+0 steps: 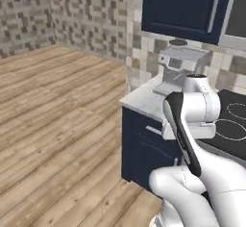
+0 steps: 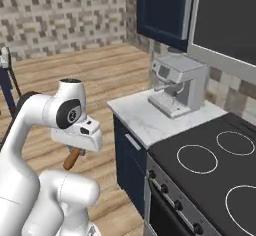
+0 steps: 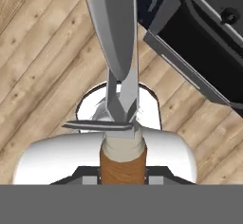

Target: Take the pizza cutter from the drawer on the right and place it on the dining counter for cutting.

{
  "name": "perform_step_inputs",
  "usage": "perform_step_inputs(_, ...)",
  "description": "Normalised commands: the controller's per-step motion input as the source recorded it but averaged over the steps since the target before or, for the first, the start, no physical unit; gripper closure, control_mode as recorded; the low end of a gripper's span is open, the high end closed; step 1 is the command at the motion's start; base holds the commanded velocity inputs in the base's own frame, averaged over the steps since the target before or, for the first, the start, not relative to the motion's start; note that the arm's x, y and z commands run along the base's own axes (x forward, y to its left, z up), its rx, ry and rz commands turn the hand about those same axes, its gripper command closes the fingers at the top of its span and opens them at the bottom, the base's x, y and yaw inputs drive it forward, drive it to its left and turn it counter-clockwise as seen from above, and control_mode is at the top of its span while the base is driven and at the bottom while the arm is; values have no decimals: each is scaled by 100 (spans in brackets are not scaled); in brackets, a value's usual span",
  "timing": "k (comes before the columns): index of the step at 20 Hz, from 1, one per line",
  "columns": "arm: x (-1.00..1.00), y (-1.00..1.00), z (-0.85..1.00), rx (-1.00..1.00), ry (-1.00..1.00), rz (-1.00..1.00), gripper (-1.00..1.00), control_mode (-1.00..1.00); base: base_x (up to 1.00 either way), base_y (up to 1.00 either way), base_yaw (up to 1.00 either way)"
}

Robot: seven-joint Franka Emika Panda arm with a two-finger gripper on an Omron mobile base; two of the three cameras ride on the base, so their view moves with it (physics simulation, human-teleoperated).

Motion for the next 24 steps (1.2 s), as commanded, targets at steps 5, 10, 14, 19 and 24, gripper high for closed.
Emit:
perform_step_inputs(5,0,0,0,0,0,0,100,100,-3,0,100)
perform_step_inputs(10,0,0,0,0,0,0,100,100,-1,0,100)
perform_step_inputs(14,0,0,0,0,0,0,100,100,1,0,98)
perform_step_inputs(19,0,0,0,0,0,0,100,100,25,0,92)
perform_step_inputs(24,0,0,0,0,0,0,100,100,100,-7,21)
